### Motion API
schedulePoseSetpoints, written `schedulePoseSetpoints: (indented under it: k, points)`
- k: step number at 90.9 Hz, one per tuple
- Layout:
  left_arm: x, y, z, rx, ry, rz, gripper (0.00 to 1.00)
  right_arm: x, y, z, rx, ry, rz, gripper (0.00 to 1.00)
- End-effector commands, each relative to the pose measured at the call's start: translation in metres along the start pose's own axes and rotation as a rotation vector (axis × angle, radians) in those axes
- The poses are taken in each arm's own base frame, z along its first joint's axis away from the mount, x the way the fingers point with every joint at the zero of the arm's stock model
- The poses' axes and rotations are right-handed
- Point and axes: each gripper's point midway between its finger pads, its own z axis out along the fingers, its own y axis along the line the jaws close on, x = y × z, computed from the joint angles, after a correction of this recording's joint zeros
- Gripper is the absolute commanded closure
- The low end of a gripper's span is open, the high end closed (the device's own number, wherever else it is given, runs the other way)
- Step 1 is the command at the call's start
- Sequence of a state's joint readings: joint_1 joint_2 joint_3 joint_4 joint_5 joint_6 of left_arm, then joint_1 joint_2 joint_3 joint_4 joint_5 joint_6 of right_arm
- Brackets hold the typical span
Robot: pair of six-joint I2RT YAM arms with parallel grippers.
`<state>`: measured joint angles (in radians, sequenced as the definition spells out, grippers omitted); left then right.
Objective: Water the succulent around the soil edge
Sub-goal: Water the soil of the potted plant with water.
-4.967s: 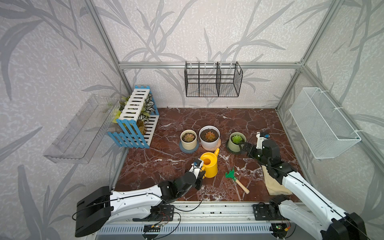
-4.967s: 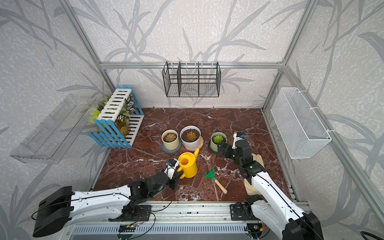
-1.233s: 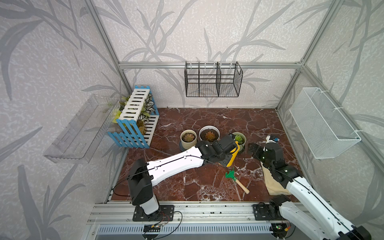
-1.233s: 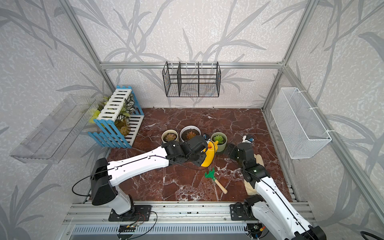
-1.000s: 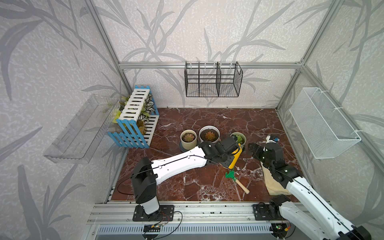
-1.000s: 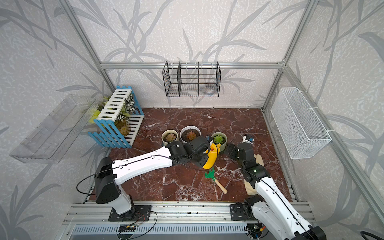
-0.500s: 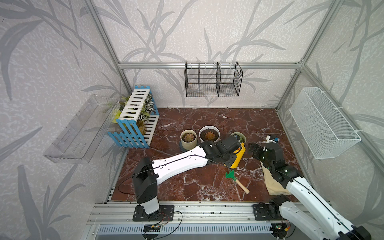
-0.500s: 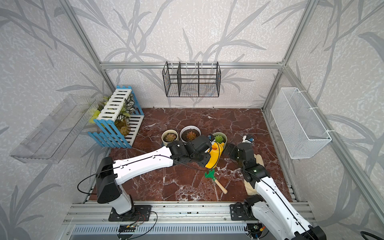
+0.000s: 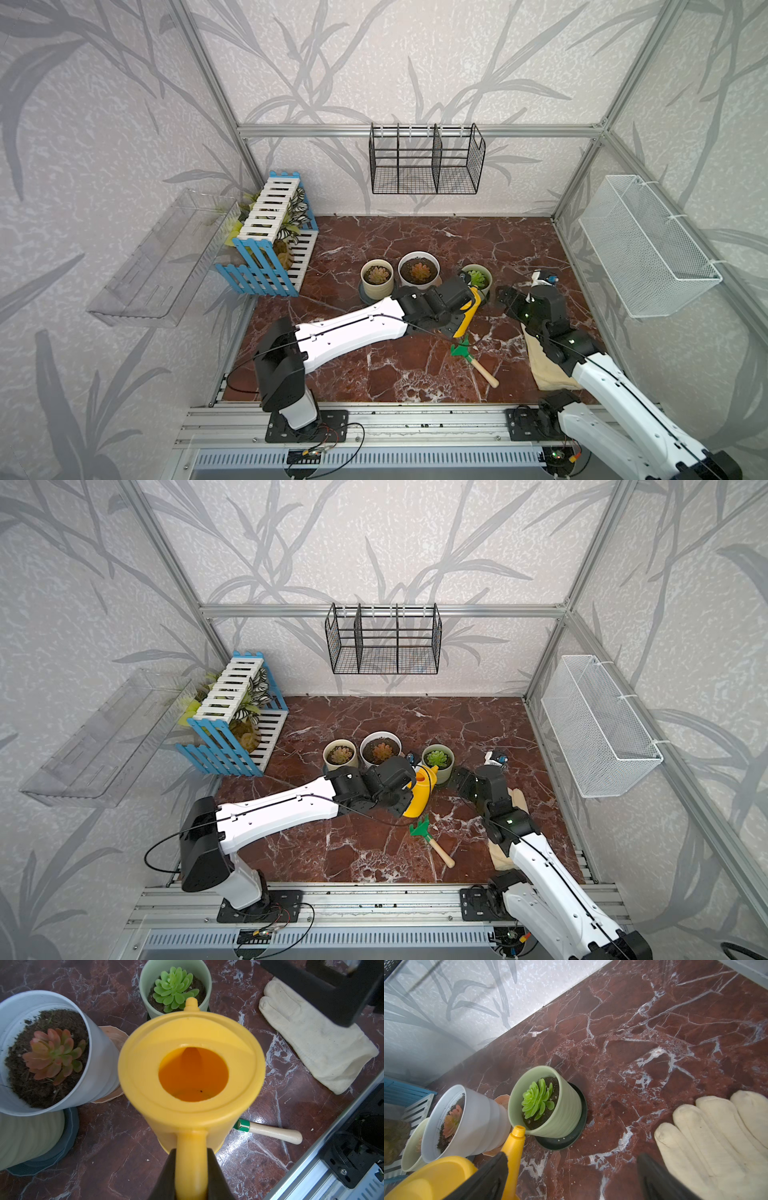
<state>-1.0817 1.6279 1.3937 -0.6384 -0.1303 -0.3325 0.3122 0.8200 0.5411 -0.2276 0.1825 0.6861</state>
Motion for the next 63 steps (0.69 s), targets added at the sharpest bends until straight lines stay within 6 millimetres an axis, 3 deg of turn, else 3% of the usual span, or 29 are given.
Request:
schedulePoseSetpoints:
  k: [1, 26, 63]
  points:
    - [-0.021, 0.003, -0.030, 0.029, -0.138, -0.026, 1.00, -0.007, 0.010, -0.001, -0.048, -0.024, 0.005, 0.02]
    - [-0.015, 0.016, -0.065, 0.033, -0.223, -0.080, 1.00, -0.010, 0.019, -0.006, -0.115, -0.051, 0.003, 0.02]
    - [0.041, 0.081, -0.103, -0.103, -0.168, -0.235, 1.00, -0.003, 0.020, 0.002, -0.110, -0.016, 0.008, 0.02]
